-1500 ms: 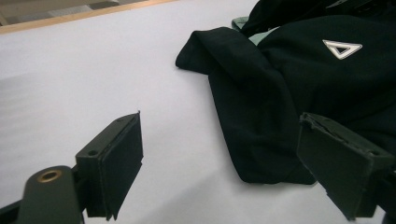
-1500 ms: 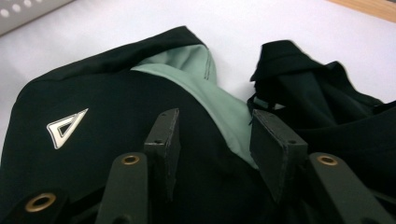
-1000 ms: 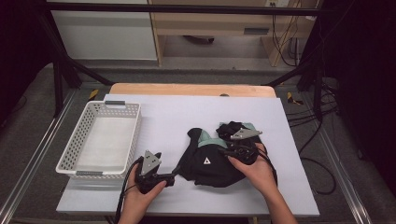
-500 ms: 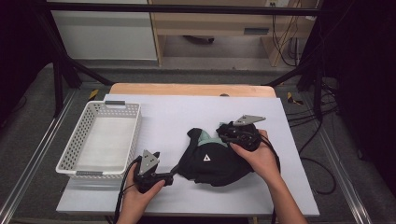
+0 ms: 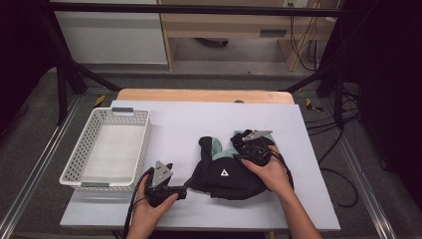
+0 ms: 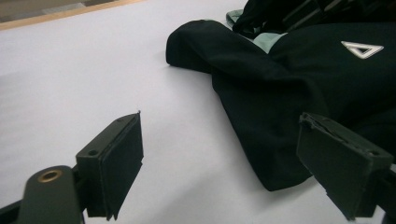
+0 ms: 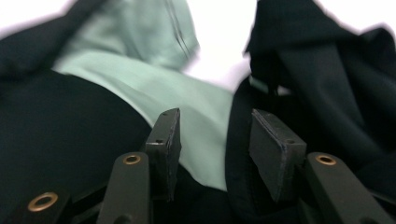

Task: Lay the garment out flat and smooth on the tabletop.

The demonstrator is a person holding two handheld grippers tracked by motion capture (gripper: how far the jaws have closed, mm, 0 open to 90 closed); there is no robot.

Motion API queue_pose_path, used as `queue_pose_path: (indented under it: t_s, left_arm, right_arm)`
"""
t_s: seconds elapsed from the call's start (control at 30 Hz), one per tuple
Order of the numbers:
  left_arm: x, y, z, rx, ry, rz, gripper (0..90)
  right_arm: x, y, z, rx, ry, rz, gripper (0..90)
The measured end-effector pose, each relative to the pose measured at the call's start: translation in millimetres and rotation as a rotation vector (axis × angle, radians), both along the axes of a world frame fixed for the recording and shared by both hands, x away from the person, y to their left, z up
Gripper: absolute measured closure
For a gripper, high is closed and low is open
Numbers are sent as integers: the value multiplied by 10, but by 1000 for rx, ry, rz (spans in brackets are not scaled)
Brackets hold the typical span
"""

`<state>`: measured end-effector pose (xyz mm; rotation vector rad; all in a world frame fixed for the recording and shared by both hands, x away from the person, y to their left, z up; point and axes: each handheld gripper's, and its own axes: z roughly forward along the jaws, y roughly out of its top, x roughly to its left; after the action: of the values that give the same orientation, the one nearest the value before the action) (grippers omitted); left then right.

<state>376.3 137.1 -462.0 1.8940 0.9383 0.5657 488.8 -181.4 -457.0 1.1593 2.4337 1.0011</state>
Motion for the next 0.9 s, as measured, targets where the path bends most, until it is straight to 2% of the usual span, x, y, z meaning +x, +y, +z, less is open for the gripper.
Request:
queue_pose_path:
  t_s: [0.1,0.33,0.5,0.67,0.73,0.9]
  left_arm:
    - [-3,5,6,0,-3,1,145]
    - [0,11,6,-4,0,2,145]
    - [-7,7,5,-1,-1,0,146]
    - [-5,4,0,-3,2,1,148]
    - [-5,3,0,-2,1,-1,149]
    - [-3,14,13,-4,-4,0,150]
  right_arm:
    - [26,1,-73,-65,6,-11,532]
    - [69,-16,-107,-50,28,-22,548]
    - [32,43,-103,-120,-6,-1,669]
    - [16,61,-96,-135,-22,13,784]
    - [7,60,-79,-147,-40,20,879]
    - [8,27,-38,-141,-60,-9,885]
